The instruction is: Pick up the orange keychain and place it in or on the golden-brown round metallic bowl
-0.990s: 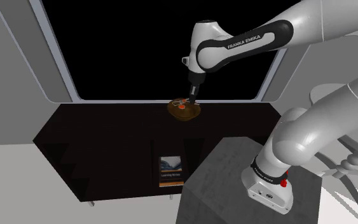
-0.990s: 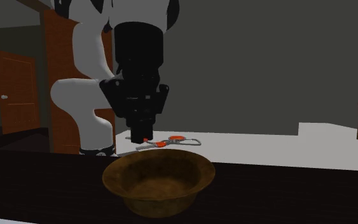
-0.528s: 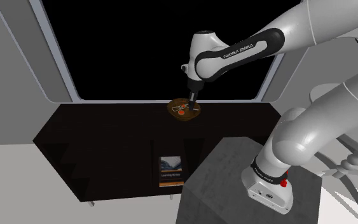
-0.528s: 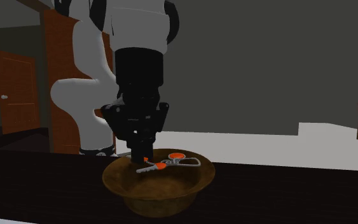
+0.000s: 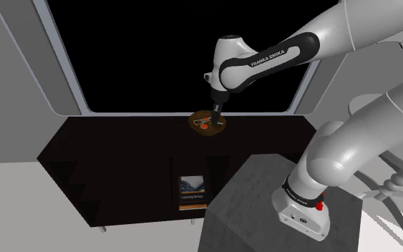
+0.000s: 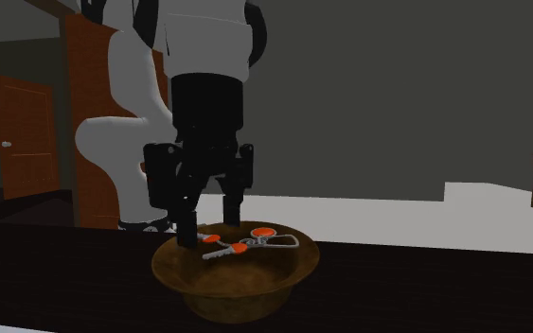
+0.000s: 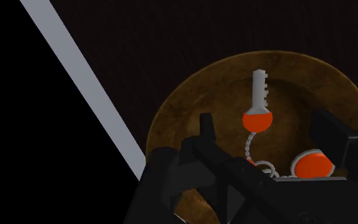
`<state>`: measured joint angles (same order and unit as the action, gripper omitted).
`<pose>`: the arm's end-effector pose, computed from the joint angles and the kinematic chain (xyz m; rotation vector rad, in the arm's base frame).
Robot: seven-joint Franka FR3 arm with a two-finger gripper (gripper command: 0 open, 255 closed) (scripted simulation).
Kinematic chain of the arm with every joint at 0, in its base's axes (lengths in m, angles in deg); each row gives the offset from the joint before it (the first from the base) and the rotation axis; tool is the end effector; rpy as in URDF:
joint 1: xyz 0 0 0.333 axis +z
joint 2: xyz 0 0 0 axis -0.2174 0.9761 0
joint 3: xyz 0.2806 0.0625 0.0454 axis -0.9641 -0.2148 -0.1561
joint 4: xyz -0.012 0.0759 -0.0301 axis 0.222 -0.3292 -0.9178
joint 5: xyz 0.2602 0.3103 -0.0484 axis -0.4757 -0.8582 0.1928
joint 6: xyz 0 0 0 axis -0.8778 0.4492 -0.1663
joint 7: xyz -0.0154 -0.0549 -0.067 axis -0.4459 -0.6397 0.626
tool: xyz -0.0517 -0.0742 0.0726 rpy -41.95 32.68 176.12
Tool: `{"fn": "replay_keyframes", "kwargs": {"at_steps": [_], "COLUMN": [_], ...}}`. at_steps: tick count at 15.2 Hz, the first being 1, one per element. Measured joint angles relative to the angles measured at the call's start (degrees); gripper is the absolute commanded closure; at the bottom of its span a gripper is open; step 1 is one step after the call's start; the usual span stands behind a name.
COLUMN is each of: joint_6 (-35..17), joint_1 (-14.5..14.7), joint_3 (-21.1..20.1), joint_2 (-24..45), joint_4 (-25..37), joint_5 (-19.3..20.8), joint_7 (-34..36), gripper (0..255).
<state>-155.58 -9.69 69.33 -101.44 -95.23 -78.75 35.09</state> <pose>0.4330 0.0141 0.3446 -3.0637 -0.6927 -0.0122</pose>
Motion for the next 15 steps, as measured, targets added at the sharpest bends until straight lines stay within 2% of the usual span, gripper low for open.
{"fn": "replay_keyframes", "kwargs": {"at_steps": [4, 9, 15], "joint_6": [0.02, 7.20, 8.24], "joint_1": [0.00, 0.04, 0.00], "joint_3": [0.00, -0.12, -0.05], "joint_2": [0.01, -3.30, -3.57], "joint_4": [-0.01, 3.95, 4.64], "joint_5": [0.00, -0.02, 0.01], "joint_7": [0.00, 0.13, 0.03], "gripper": [0, 0, 0]}}
